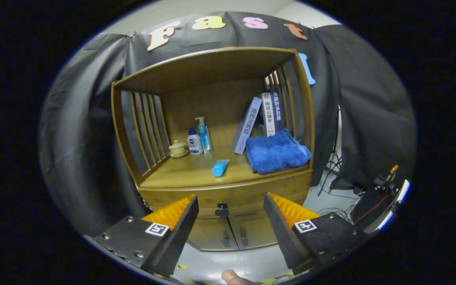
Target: Pull open the drawer, take out the items inside it, and place them on the countertop above the cabinet.
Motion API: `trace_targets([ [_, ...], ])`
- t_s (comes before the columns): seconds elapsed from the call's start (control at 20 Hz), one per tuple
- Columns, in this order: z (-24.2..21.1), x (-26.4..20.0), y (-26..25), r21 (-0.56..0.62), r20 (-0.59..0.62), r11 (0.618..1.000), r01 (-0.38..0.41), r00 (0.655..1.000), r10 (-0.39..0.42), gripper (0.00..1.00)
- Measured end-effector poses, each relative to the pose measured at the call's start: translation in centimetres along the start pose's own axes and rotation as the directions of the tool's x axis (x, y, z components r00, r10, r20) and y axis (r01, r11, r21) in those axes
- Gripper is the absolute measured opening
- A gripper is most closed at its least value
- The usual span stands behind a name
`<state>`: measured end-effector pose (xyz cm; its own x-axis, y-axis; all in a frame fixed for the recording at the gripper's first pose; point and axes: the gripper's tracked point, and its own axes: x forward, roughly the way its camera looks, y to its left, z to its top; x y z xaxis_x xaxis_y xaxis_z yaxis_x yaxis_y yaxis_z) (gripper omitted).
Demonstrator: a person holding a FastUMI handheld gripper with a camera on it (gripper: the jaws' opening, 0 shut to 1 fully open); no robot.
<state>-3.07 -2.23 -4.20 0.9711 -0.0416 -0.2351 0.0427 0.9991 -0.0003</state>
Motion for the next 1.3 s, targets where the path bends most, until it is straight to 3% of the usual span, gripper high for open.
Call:
trace_targets([
  [0.25, 3.9, -3.3, -0.2, -0.066, 0.088, 0.998, 0.007, 0.996, -0.001, 0.99],
  [0.4, 5.3, -4.8, 1.1, -0.064, 0.139, 0.997, -0.036, 0.989, 0.045, 0.99],
  [0.95, 4.2, -3.9, 0.5, -0.075, 0.111, 0.997, -0.028, 0.993, 0.036, 0.99],
  [1.3, 5.3, -4.1, 0.5, -0.112, 0.165, 0.993, -0.040, 0.985, 0.058, 0.99],
])
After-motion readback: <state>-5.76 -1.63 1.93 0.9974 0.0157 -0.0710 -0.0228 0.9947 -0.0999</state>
